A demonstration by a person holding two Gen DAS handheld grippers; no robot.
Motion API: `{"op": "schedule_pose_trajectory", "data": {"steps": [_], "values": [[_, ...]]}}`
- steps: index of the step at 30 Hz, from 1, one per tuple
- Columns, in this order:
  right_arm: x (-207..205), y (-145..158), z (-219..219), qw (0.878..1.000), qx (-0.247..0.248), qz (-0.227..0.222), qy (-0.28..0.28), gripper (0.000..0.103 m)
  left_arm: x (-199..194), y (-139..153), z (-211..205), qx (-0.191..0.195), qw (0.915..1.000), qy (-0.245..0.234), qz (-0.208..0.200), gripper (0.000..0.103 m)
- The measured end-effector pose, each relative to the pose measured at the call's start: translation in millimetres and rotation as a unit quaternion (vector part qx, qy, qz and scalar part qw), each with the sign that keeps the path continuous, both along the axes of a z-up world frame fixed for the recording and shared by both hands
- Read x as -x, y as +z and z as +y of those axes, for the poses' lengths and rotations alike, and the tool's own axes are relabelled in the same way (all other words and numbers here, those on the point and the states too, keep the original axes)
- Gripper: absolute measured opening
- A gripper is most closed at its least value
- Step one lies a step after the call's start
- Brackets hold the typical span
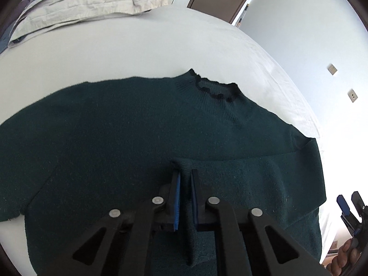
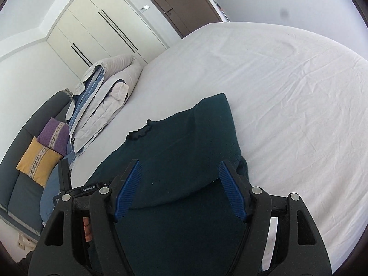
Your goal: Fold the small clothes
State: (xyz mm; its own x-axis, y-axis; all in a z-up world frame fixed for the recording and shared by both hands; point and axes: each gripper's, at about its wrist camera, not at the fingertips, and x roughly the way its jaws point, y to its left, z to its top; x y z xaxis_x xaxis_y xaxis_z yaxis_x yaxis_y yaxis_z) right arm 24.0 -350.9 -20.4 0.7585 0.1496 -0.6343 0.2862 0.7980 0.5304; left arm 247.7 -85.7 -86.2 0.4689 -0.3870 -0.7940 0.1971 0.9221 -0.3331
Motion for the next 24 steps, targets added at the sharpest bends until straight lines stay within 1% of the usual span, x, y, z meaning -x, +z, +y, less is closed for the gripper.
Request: {"op": "schedule_pose_trajectory", "data": {"steps": [2,5,7,9,10,11,14,16,17,19,21,22,23,24], "values": [[-6.8,-2.1,-5.2,1.0,0.007,0.006,-0.004,0.069,3.7,9.2,-1.8,-0.006,0.9995,-0.004,-0.03,0.009],[-20.3,-3.6,-15.4,1.0,0.017,0.015,-0.019,0.069,7.6,20.3,-2.2,-0.02,0.9963,-0.001,-0.083,0.009],[-31.6,-4.9,-29.4,0.999,0.022,0.026,-0.033,0.069,7.5,22.6,5.8,-0.012,0.9941,0.016,-0.107,0.009],[-45.4,-7.1,-46.9,0.998,0.016,0.035,-0.042,0.069,5.4,21.4,16.3,-0.004,0.9918,0.042,-0.12,0.009],[-53.3,-8.7,-50.8,0.998,0.016,0.04,-0.046,0.069,2.5,18.8,19.2,0.0,0.9915,0.048,-0.121,0.009],[-61.1,-10.3,-57.3,0.998,0.017,0.043,-0.047,0.069,-2.1,13.5,19.6,0.001,0.9927,0.044,-0.112,0.009],[-88.7,-19.6,-70.9,0.997,0.015,0.058,-0.04,0.069,-10.6,-7.1,15.4,-0.02,0.9952,0.039,-0.088,0.009],[-111.3,-30.5,-73.1,0.996,0.012,0.073,-0.039,0.069,-7.2,-15.3,26.1,-0.006,0.9958,0.049,-0.076,0.01],[-120.7,-37.2,-76.2,0.996,0.01,0.082,-0.038,0.069,-8.2,-17.8,28.5,0.003,0.9958,0.054,-0.074,0.01],[-139.8,-48.9,-79.6,0.995,0.013,0.096,-0.032,0.068,-6.3,-17.2,32.3,0.01,0.9955,0.056,-0.076,0.01],[-158.6,-59.7,-77.8,0.993,0.025,0.11,-0.018,0.059,-7.0,-20.2,32.0,0.012,0.9954,0.055,-0.078,0.01],[-167.8,-67.4,-75.7,0.992,0.033,0.121,-0.009,0.052,-7.6,-22.1,32.7,0.015,0.9954,0.055,-0.076,0.01],[-176.6,-75.2,-73.7,0.99,0.042,0.137,-0.002,0.036,-8.0,-23.1,33.4,0.018,0.9954,0.056,-0.076,0.01],[-182.6,-81.6,-72.7,0.987,0.056,0.151,-0.006,0.025,-8.0,-23.7,34.6,0.023,0.9953,0.056,-0.076,0.01]]}}
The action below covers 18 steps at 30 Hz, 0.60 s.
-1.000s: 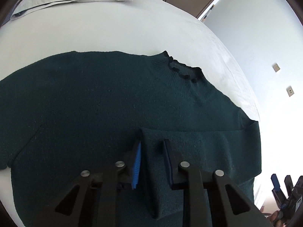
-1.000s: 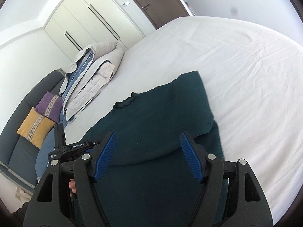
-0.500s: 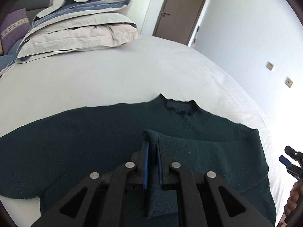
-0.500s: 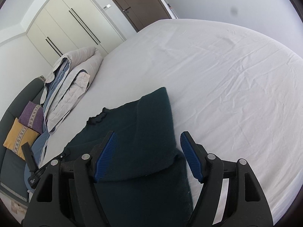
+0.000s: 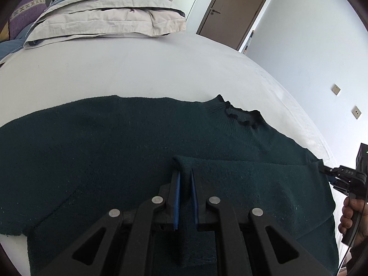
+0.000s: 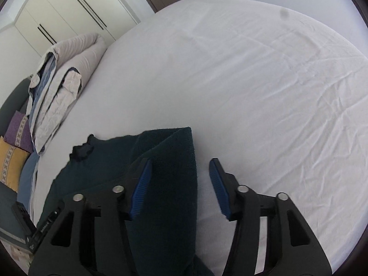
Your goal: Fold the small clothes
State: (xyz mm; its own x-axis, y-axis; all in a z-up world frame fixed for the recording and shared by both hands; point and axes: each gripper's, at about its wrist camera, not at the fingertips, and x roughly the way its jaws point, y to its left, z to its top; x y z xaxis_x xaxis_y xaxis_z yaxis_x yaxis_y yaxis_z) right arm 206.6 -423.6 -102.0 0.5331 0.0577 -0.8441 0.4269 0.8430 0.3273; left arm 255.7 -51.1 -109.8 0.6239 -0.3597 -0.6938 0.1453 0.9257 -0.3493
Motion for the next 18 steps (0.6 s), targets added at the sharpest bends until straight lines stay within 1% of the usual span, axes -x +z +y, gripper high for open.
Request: {"op": "schedule_pose_trajectory", "data": {"steps": [1,2,4,8,10,12,15,16,18], "values": [[-2.4,-3.7,-0.8,1.0,0.007,0.001,-0.005,0.01,0.4,-0.5,0.7,0.004,1.0,0.0,0.0,0.01],[-4.1,-5.8,-4.6,1.0,0.003,-0.001,-0.009,0.007,-0.2,-2.0,0.4,0.007,1.0,0.0,0.0,0.011],[-5.2,-7.6,-10.4,1.0,-0.004,-0.005,-0.021,0.006,0.4,-3.5,2.2,0.012,0.9999,0.0,0.0,0.011],[-11.3,-16.9,-13.3,1.0,0.0,-0.001,-0.016,0.005,-0.2,-6.6,4.1,0.018,0.9998,0.001,0.0,0.013],[-13.5,-17.0,-12.3,1.0,0.003,-0.003,-0.017,0.005,-0.8,-7.5,5.8,0.025,0.9997,0.0,0.001,0.013],[-9.6,-14.4,-14.0,0.999,-0.007,-0.019,-0.028,0.005,-0.8,-7.9,7.3,0.032,0.9995,-0.001,0.002,0.013],[5.6,-2.9,-16.8,0.997,-0.026,-0.038,-0.058,0.006,0.9,-6.9,9.1,0.036,0.9993,-0.004,0.003,0.013],[12.5,4.2,-13.6,0.997,-0.018,-0.033,-0.063,0.008,1.9,-6.9,9.0,0.035,0.9994,-0.004,0.003,0.013],[29.7,17.7,-2.1,0.998,-0.006,-0.032,-0.046,0.015,3.1,-6.6,8.2,0.033,0.9994,-0.005,0.002,0.014]]}}
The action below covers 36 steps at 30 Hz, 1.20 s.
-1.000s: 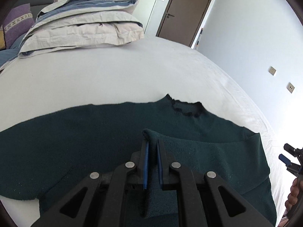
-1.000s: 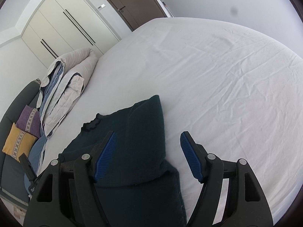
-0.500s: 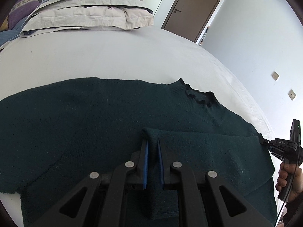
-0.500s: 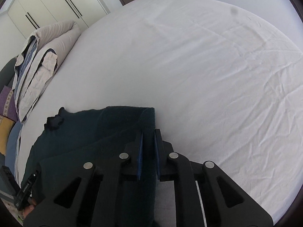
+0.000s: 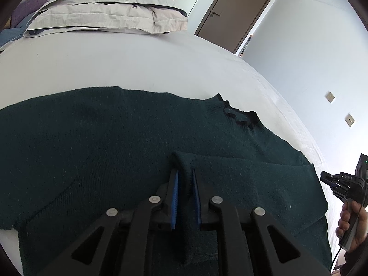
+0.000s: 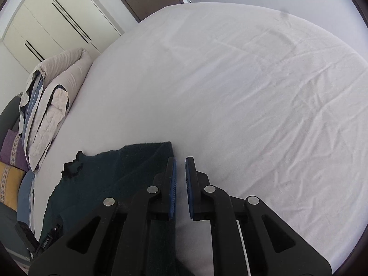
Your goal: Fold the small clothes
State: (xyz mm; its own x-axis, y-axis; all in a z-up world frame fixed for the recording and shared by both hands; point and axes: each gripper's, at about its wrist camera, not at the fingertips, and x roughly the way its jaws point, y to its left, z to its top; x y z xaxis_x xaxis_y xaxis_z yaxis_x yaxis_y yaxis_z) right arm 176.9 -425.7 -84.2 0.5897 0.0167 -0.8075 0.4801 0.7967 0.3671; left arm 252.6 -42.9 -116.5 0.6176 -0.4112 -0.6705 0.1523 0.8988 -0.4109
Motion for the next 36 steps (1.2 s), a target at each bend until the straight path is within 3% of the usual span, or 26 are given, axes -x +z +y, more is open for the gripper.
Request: {"op": "schedule_pose_trajectory", "data": {"steps": [2,3,6,9,12,14,16,24,28,32,36], "values": [[23.0,9.5,13.3,1.0,0.001,-0.008,0.022,0.051,0.2,-0.4,-0.3,0.001,1.0,0.0,0.0,0.014],[32.2,12.2,19.5,1.0,-0.004,-0.011,0.029,0.057,0.5,-0.3,-0.1,0.002,1.0,0.0,0.0,0.014],[54.8,12.0,31.2,0.998,-0.03,-0.006,0.05,0.058,1.6,-0.9,-0.6,0.006,1.0,0.0,0.002,0.014],[60.0,6.5,51.6,0.997,0.015,0.027,0.075,0.058,2.3,-0.8,-1.2,0.006,1.0,0.001,0.002,0.014],[58.8,-8.7,62.9,0.992,0.047,0.066,0.098,0.052,3.1,-0.9,-0.9,0.007,1.0,0.001,0.004,0.014],[60.1,-14.2,62.5,0.99,0.07,0.074,0.094,0.022,3.5,-0.7,-1.3,0.006,0.9999,0.003,0.01,0.014],[62.1,-17.0,56.4,0.992,0.055,0.066,0.089,0.013,5.7,1.7,-2.1,0.001,0.9999,0.004,0.015,0.014],[64.7,-2.5,42.4,0.992,0.061,0.06,0.092,0.009,17.0,4.2,-1.3,0.012,0.9996,0.016,0.019,0.012],[67.7,-28.1,32.3,0.993,0.041,0.056,0.094,0.009,13.4,-1.7,-1.2,0.014,0.9996,0.016,0.021,0.015],[70.6,-28.5,22.6,0.996,0.018,0.037,0.077,0.009,14.5,-0.1,2.6,0.023,0.9993,0.014,0.025,0.015],[72.6,-21.2,21.7,0.997,0.009,0.042,0.066,0.013,21.3,4.5,-3.6,-0.007,0.9998,0.007,0.015,0.024]]}}
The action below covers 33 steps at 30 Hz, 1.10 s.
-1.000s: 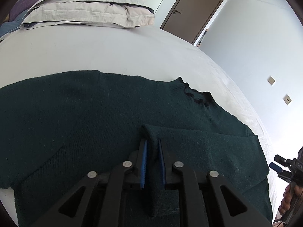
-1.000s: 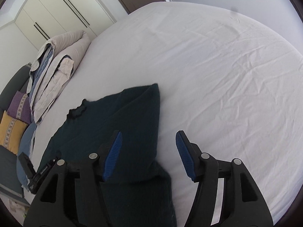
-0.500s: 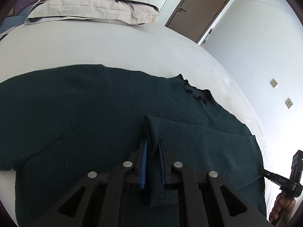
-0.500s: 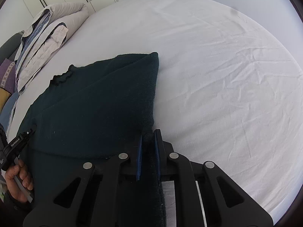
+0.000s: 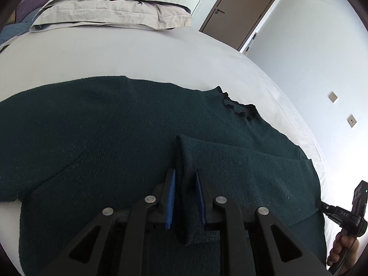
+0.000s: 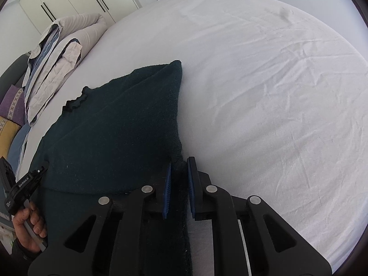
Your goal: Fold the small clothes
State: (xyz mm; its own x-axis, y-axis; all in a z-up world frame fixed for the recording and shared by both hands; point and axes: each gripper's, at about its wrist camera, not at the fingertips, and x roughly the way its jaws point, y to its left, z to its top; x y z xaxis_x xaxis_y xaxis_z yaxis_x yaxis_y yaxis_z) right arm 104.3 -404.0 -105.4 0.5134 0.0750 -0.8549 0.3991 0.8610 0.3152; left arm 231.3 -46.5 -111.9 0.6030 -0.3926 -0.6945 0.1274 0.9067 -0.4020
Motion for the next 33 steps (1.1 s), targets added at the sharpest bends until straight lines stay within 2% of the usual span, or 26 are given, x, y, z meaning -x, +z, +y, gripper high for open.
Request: {"op": "schedule_pose_trajectory", "data": {"steps": [1,3,5,7,9,11,13,15,17,18,19,20,21,22,23,25,27,31,33], "values": [[1.5,6.2,0.2,1.0,0.002,0.006,-0.014,0.018,0.4,-1.3,-2.0,-0.001,1.0,-0.004,-0.003,0.026],[4.9,24.6,5.7,0.999,0.036,-0.004,-0.026,0.019,-1.3,-3.8,-2.1,0.002,1.0,-0.005,0.0,0.027],[4.5,39.5,21.7,0.996,0.079,-0.027,-0.014,0.019,-1.2,-6.0,-0.5,0.011,0.9999,-0.005,0.0,0.027],[-2.4,35.3,33.3,0.995,0.096,-0.024,0.01,0.019,-0.6,-7.3,0.9,0.017,0.9998,-0.005,-0.002,0.027],[-12.3,6.4,35.3,0.995,0.096,0.026,0.027,0.026,-1.6,-7.5,1.1,0.019,0.9998,-0.005,0.001,0.027],[-6.8,4.4,29.4,0.996,0.082,-0.003,0.018,0.028,-3.2,-5.7,4.5,0.03,0.9995,-0.008,0.008,0.028],[-2.5,16.5,25.1,0.998,0.062,0.001,-0.006,0.028,-0.6,-0.2,16.2,0.049,0.9986,-0.005,0.017,0.031],[9.8,36.5,25.9,0.998,0.059,-0.033,-0.019,0.028,11.8,10.7,39.1,0.066,0.9973,0.031,0.012,0.053],[22.9,63.0,36.6,0.993,0.092,-0.068,-0.02,0.029,31.8,24.9,73.7,0.094,0.9934,0.065,-0.008,0.069],[30.0,76.7,42.0,0.99,0.108,-0.086,-0.019,0.03,43.5,30.5,94.5,0.105,0.9907,0.084,-0.02,0.076],[37.2,90.4,49.7,0.986,0.122,-0.107,-0.02,0.034,55.0,33.8,117.5,0.112,0.9876,0.108,-0.025,0.077],[44.4,104.1,59.3,0.982,0.135,-0.132,-0.023,0.047,66.0,34.6,142.2,0.12,0.9835,0.133,-0.025,0.077],[52.6,116.9,69.4,0.976,0.147,-0.161,-0.029,0.054,76.8,33.2,169.0,0.132,0.978,0.16,-0.022,0.077],[61.5,128.9,80.6,0.968,0.16,-0.192,-0.036,0.069,87.5,30.3,195.9,0.144,0.9714,0.188,-0.018,0.077],[67.2,141.5,93.6,0.959,0.172,-0.222,-0.043,0.085,98.4,26.3,221.6,0.154,0.9636,0.218,-0.013,0.077],[72.9,158.9,120.9,0.944,0.19,-0.265,-0.046,0.102,119.8,16.1,272.0,0.176,0.9447,0.276,-0.001,0.076],[70.7,166.9,143.8,0.944,0.181,-0.274,-0.016,0.103,137.3,4.7,316.4,0.201,0.9245,0.324,0.006,0.075],[59.2,169.8,188.1,0.956,0.124,-0.261,0.044,0.103,160.6,-18.9,382.4,0.258,0.8803,0.398,0.013,0.072],[55.4,168.0,207.4,0.962,0.072,-0.253,0.072,0.102,159.9,-25.3,400.6,0.28,0.8676,0.411,0.012,0.071]]}}
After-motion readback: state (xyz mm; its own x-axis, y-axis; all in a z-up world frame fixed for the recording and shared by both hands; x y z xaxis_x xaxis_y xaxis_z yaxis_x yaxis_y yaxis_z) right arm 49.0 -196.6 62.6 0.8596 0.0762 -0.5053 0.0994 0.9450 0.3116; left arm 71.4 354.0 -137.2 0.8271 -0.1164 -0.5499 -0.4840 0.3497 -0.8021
